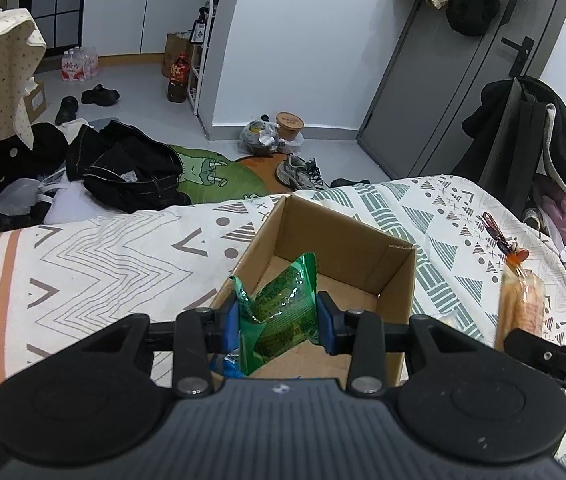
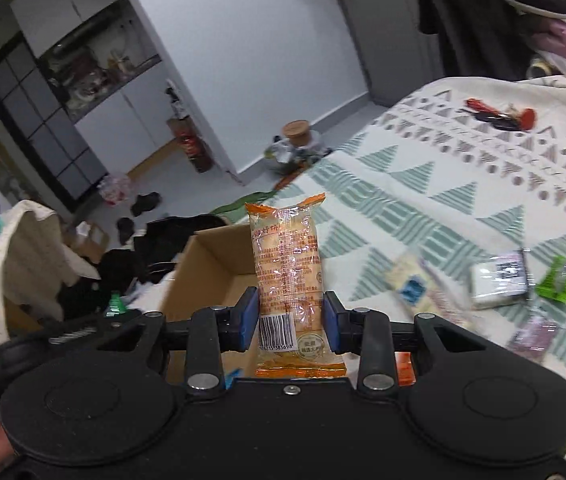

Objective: Organize snacks
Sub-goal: 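Carry the green cake into the box with the left gripper while the right gripper grasps the orange biscuit bar, then lower the orange biscuit bar into the box and open the right gripper, then grasp the small clear-wrapped snack with the left gripper while the right gripper approaches the red bar, then drop the clear snack into the box with the left gripper while the right gripper drops the red bar there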

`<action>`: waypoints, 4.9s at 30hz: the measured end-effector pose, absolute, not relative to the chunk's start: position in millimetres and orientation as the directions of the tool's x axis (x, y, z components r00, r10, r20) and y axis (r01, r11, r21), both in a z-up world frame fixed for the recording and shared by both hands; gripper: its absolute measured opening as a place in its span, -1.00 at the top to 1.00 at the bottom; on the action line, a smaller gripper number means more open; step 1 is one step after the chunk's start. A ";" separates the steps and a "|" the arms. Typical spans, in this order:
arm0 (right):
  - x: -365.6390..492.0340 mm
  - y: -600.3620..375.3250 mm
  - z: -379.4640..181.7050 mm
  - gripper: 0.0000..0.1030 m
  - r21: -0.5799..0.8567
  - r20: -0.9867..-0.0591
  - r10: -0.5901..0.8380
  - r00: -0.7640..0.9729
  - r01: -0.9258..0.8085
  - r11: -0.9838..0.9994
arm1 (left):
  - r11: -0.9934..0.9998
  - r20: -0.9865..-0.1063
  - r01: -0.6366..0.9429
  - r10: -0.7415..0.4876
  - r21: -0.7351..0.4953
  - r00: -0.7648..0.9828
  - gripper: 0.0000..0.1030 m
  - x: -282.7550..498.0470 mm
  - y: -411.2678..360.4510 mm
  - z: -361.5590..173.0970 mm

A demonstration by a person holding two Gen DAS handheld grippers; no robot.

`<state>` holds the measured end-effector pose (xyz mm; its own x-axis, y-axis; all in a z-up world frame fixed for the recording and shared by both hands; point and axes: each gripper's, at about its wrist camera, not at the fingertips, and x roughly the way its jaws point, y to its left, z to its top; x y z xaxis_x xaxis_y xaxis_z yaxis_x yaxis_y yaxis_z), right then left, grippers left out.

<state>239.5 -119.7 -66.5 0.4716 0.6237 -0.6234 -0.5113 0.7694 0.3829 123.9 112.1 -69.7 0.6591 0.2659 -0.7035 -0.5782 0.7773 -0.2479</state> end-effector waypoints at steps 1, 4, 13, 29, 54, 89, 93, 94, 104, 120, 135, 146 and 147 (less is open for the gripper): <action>238.9 -115.3 -66.5 0.36 0.388 -0.622 0.629 0.466 -0.514 0.765 | 0.777 -0.707 -0.577 0.260 -0.251 0.658 0.24 125.5 113.1 -71.4; 236.7 -99.5 -65.7 0.36 0.394 -0.622 0.643 0.447 -0.531 0.750 | 0.778 -0.718 -0.570 0.236 -0.264 0.655 0.18 130.9 115.7 -76.5; 235.2 -65.8 -66.7 0.34 0.456 -0.593 0.698 0.401 -0.548 0.701 | 0.758 -0.724 -0.599 0.259 -0.258 0.639 -0.25 125.7 120.6 -72.8; 233.4 -83.4 -59.0 -0.49 0.427 -0.642 0.632 0.435 -0.482 0.765 | 0.739 -0.719 -0.645 0.339 -0.196 0.607 -0.68 110.6 110.1 -55.7; 238.4 -216.8 -71.6 -0.79 0.401 -0.660 0.531 0.531 -0.349 0.847 | 0.828 -0.742 -0.525 0.225 -0.197 0.632 -0.71 135.6 18.8 -69.4; 263.2 -268.8 -167.3 -0.16 0.631 -0.749 0.565 0.347 0.111 0.768 | 0.731 -0.832 -0.620 0.133 -0.285 0.539 -0.16 170.5 -41.7 -167.9; 267.2 -259.8 -183.9 -0.13 0.631 -0.762 0.573 0.303 0.149 0.761 | 0.723 -0.841 -0.628 0.122 -0.288 0.527 -0.05 173.4 -40.5 -179.9; 268.4 -257.4 -187.2 -0.13 0.633 -0.763 0.577 0.291 0.155 0.759 | 0.720 -0.844 -0.631 0.121 -0.288 0.523 -0.03 173.8 -39.8 -182.2; 282.0 -235.2 -207.2 0.00 0.587 -0.805 0.543 0.241 0.182 0.789 | 0.709 -0.827 -0.639 0.143 -0.298 0.544 0.00 179.4 -36.8 -188.8; 288.0 -227.0 -211.0 0.50 0.528 -0.828 0.476 0.295 0.126 0.840 | 0.714 -0.826 -0.628 0.127 -0.308 0.549 0.66 162.3 -31.5 -188.2; 269.0 -233.8 -181.1 0.74 0.579 -0.764 0.520 0.381 0.049 0.814 | 0.766 -0.776 -0.545 0.098 -0.341 0.623 0.66 143.6 -43.3 -147.0; 263.2 -218.5 -140.4 0.74 0.630 -0.666 0.589 0.458 -0.076 0.773 | 0.804 -0.708 -0.489 0.125 -0.339 0.695 0.66 139.3 -33.6 -109.4; 262.6 -216.7 -136.9 0.74 0.634 -0.656 0.595 0.464 -0.089 0.768 | 0.804 -0.702 -0.488 0.129 -0.340 0.700 0.66 138.6 -31.5 -106.4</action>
